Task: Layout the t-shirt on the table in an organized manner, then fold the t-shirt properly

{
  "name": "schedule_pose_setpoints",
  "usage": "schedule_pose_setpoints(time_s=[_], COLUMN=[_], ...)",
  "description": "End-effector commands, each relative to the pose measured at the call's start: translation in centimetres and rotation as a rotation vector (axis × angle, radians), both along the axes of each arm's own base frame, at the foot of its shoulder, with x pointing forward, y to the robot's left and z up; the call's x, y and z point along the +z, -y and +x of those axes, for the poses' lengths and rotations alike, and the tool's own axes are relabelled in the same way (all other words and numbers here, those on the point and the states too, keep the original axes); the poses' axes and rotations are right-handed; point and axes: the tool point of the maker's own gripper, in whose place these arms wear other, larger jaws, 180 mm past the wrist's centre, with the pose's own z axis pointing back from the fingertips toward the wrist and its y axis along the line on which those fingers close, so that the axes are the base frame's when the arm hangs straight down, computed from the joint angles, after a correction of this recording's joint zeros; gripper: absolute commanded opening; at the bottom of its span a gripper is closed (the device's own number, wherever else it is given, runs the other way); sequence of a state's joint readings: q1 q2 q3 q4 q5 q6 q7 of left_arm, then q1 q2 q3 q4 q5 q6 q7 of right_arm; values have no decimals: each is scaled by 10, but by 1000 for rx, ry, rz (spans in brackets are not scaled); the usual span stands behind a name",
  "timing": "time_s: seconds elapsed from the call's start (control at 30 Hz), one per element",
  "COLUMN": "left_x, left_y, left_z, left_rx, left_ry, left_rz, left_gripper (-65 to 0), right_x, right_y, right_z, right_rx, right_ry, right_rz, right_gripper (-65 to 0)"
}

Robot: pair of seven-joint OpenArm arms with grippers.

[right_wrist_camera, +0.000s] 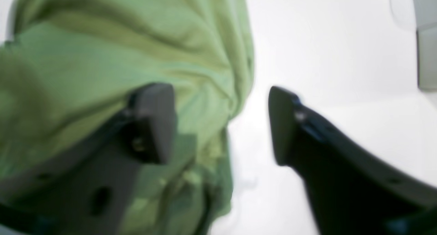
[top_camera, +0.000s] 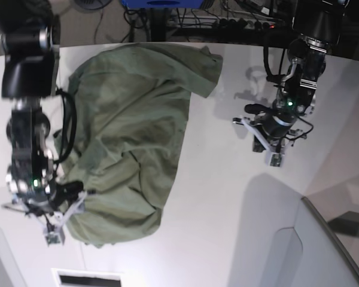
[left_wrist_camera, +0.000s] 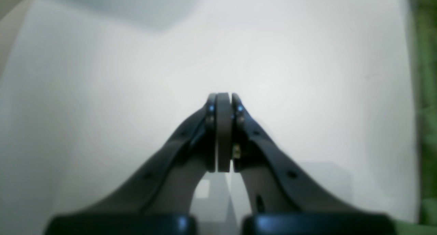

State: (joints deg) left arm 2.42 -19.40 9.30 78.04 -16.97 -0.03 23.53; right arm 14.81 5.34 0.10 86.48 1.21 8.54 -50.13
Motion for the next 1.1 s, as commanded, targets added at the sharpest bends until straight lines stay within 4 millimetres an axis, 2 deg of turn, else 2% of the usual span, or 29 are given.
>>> schedule_pose_setpoints(time_s=[0.0, 0.07, 0.1, 0.17, 0.3, 0.43, 0.5, 0.57, 0.73, 0.83, 0.93, 1.07], left_x=[12, 11, 9, 2, -3, -5, -8, -9, -12, -13, -15, -15], left_y=[2, 17, 24, 34, 60, 70, 76, 77, 74, 63, 51, 33], left_z=[11, 14, 14, 10, 4, 1, -3, -4, -9, -10, -14, -18], left_rx=[-12, -64, -93, -152, -231, -244, -245, -247, -247, -249, -241, -251], left_ry=[45, 44, 38, 28, 35, 33, 25, 24, 15, 8, -2, 11], left_rz=[5, 17, 33, 88, 143, 133, 121, 122, 128, 153, 172, 206], left_gripper=[-650, -650, -650, -650, -650, -650, -650, -650, -650, -650, -650, -650], right_x=[14, 6, 1, -14, -52, -79, -102, -119, -153, -167, -174, -172], right_y=[-1, -13, -21, -29, -37, -42, -40, -38, 7, 42, 82, 134], right_z=[-8, -48, -64, -96, -150, -177, -189, -191, -196, -203, -204, -202], right_rx=[2, 14, 11, 9, 13, 15, 7, -4, -158, -255, -326, -431], right_ry=[27, -27, -52, -114, -239, -321, -395, -421, -473, -516, -505, -487], right_rz=[-9, -1, 20, 37, 59, 76, 79, 86, 107, 105, 79, 57], right_gripper=[-420, -611, -650, -627, -650, -650, -650, -650, -650, -650, -650, -650])
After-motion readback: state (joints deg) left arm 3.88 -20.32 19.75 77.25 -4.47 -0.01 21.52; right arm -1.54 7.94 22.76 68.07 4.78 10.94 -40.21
